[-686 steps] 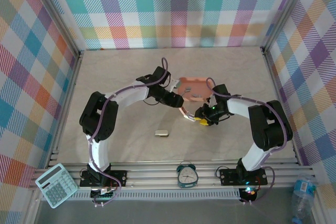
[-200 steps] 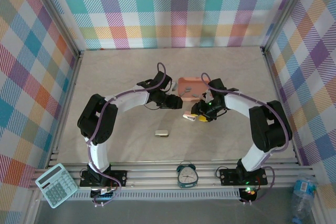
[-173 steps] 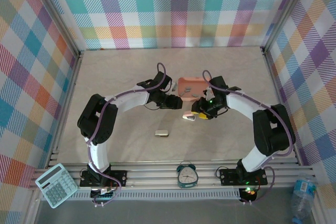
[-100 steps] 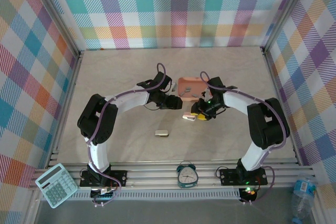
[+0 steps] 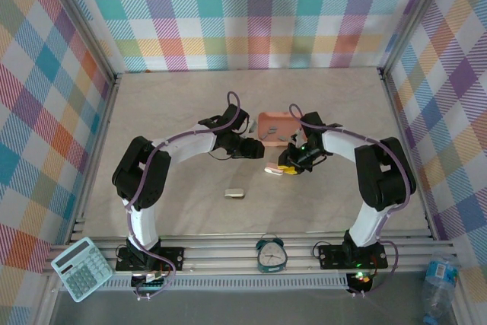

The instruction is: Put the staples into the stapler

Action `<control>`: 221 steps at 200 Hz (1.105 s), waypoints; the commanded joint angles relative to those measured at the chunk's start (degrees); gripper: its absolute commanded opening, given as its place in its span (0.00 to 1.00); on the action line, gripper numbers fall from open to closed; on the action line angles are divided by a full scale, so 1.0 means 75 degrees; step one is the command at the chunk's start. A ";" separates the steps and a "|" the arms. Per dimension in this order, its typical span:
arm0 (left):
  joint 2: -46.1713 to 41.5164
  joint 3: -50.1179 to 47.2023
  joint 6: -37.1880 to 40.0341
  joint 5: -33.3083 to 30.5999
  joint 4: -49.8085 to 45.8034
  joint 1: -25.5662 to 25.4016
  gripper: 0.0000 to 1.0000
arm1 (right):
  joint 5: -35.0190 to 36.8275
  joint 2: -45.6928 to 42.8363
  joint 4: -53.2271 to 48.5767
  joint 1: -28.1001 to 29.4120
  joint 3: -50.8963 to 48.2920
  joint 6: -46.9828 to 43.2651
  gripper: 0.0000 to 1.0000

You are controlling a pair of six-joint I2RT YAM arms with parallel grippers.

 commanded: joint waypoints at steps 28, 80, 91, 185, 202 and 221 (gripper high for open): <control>0.0179 0.0088 -0.0079 0.0015 0.0043 -0.0009 0.55 | 0.2133 0.1866 -0.1007 0.0490 -0.0450 -0.0128 0.17; 0.0123 0.0015 0.0007 -0.0044 0.0055 -0.0015 0.55 | 0.2438 0.2701 -0.0778 0.0866 -0.0629 0.0085 0.12; 0.0073 -0.0012 0.0005 -0.0067 0.0060 -0.0021 0.55 | 0.2274 0.2714 -0.0690 0.0897 -0.0596 0.0095 0.12; -0.1390 -0.0147 0.0481 -0.1487 -0.0068 0.0183 0.68 | 0.1777 -0.1251 -0.0548 0.0915 0.0242 -0.0209 0.46; -0.1920 -0.0398 0.0642 -0.2087 -0.0017 0.0342 0.72 | 0.1858 -0.1684 -0.0412 0.0817 0.0168 -0.0241 0.46; -0.2631 -0.0858 0.0857 -0.2911 0.0149 0.0627 0.76 | 0.2078 -0.2133 -0.0107 0.0559 -0.0005 -0.0359 0.51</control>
